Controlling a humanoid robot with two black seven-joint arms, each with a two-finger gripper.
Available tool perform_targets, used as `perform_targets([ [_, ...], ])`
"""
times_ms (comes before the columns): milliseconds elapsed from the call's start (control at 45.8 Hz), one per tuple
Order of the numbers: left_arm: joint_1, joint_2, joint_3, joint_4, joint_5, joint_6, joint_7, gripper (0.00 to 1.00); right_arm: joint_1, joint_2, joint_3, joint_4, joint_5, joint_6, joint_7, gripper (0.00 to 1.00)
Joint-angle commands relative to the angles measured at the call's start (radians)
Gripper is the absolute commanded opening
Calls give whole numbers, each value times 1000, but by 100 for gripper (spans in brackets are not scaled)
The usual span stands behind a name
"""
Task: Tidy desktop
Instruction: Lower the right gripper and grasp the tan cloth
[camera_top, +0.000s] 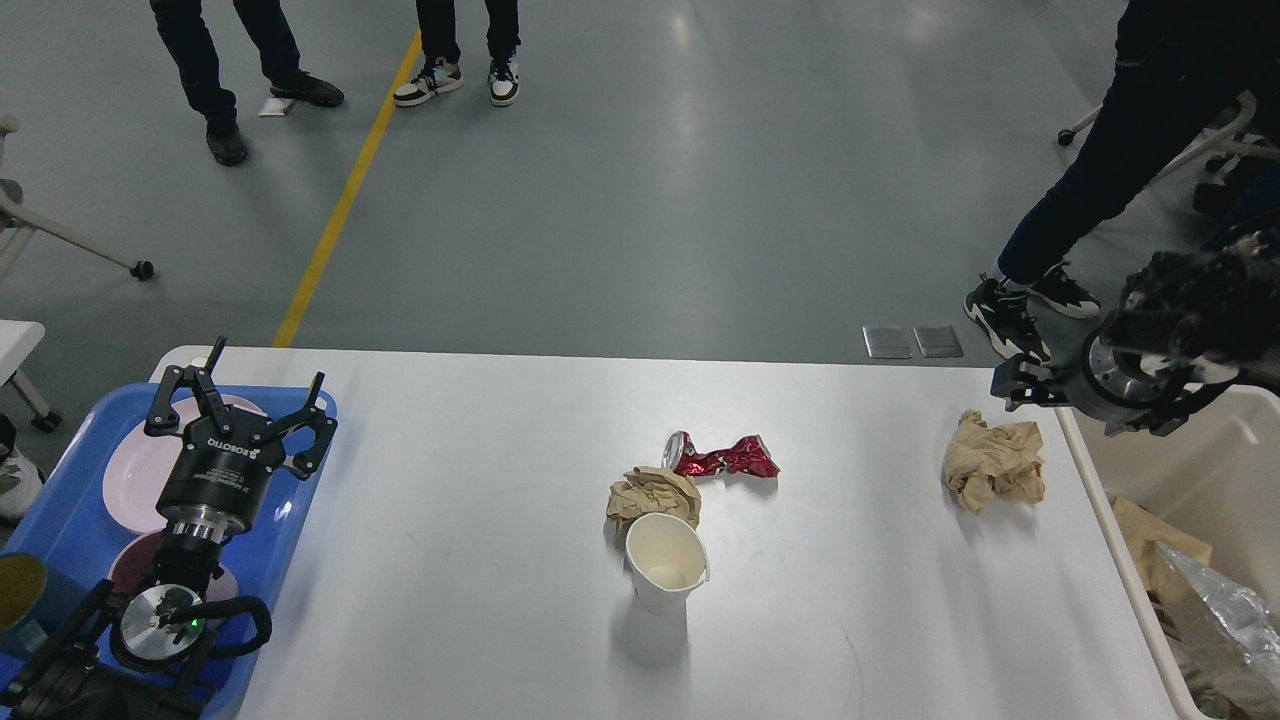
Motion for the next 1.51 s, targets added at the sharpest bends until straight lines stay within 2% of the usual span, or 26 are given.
perform_targets([
  [0, 0, 0, 0, 0, 0, 0, 0, 96, -187, 24, 93, -208, 0, -12, 9, 100],
  [109, 0, 0, 0, 0, 0, 0, 0, 96, -276, 33, 192, -315, -1, -24, 9, 100],
  [327, 0, 0, 0, 0, 0, 0, 2, 96, -430, 130, 202, -487, -17, -117, 9, 100],
  [720, 0, 0, 0, 0, -2, 0, 2, 96, -510, 164, 212, -500, -21, -246, 9, 100],
  [895, 0, 0, 0, 0, -2, 0, 2, 96, -530, 170, 215, -501, -20, -289, 9, 95],
  [982, 0, 0, 0, 0, -2, 0, 2, 96, -531, 171, 216, -500, -20, -291, 9, 87],
  [1070, 0, 0, 0, 0, 0, 0, 2, 96, -537, 180, 224, -498, -17, -292, 9, 70],
  [1113, 0, 0, 0, 0, -2, 0, 2, 96, -539, 182, 235, -498, -17, -292, 9, 64],
  [1288, 0, 0, -2, 0, -2, 0, 2, 96, -551, 182, 261, -498, -14, -295, 11, 23],
  [1310, 0, 0, 0, 0, 0, 0, 2, 96, -551, 182, 262, -498, -14, -297, 11, 19],
  [1419, 0, 0, 0, 0, 0, 0, 2, 96, -553, 184, 264, -497, -3, -314, 6, 15],
  [1441, 0, 0, 0, 0, 0, 0, 2, 96, -553, 182, 264, -495, -3, -315, 3, 12],
  [1485, 0, 0, 0, 0, -2, 0, 2, 96, -553, 182, 264, -494, -3, -315, 0, 0],
])
